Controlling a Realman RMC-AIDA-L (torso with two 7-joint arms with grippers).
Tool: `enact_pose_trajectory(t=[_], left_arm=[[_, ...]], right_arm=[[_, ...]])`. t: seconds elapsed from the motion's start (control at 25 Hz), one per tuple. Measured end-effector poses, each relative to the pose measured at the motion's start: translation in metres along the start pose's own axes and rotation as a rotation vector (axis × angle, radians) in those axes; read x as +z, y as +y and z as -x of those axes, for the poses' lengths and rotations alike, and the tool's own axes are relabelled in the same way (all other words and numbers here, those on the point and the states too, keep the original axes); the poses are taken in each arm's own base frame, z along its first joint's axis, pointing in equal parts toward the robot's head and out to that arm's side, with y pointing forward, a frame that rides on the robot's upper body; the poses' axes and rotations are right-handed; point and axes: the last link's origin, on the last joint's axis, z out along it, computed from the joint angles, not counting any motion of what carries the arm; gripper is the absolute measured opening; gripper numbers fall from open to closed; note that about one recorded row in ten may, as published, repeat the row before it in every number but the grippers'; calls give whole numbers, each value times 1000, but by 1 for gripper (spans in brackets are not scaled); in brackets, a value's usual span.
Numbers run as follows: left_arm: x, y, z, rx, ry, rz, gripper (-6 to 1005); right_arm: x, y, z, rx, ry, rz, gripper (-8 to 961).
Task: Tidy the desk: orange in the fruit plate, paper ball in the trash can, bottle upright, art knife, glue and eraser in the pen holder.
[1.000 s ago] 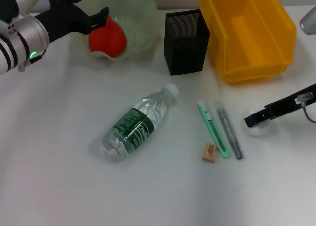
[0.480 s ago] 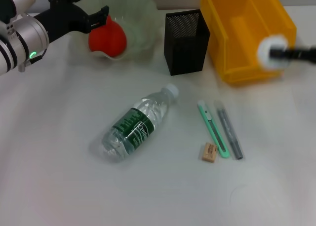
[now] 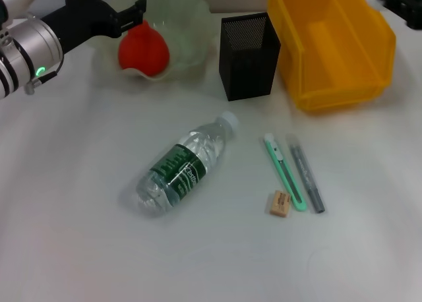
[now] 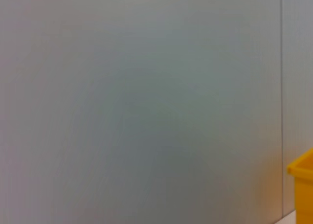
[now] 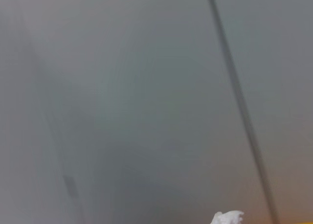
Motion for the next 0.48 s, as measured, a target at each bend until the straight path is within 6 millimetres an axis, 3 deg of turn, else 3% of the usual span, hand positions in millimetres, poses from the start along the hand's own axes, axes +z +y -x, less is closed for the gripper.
enact_pose_trajectory(t=[0.32, 0.48], left_arm=[[-16, 3, 1, -58, 52, 49, 812], [-22, 7, 4, -77, 67, 80, 812]], right_arm=[[54, 1, -2, -63, 109, -82, 481], [62, 2, 0, -50, 112, -88, 485]])
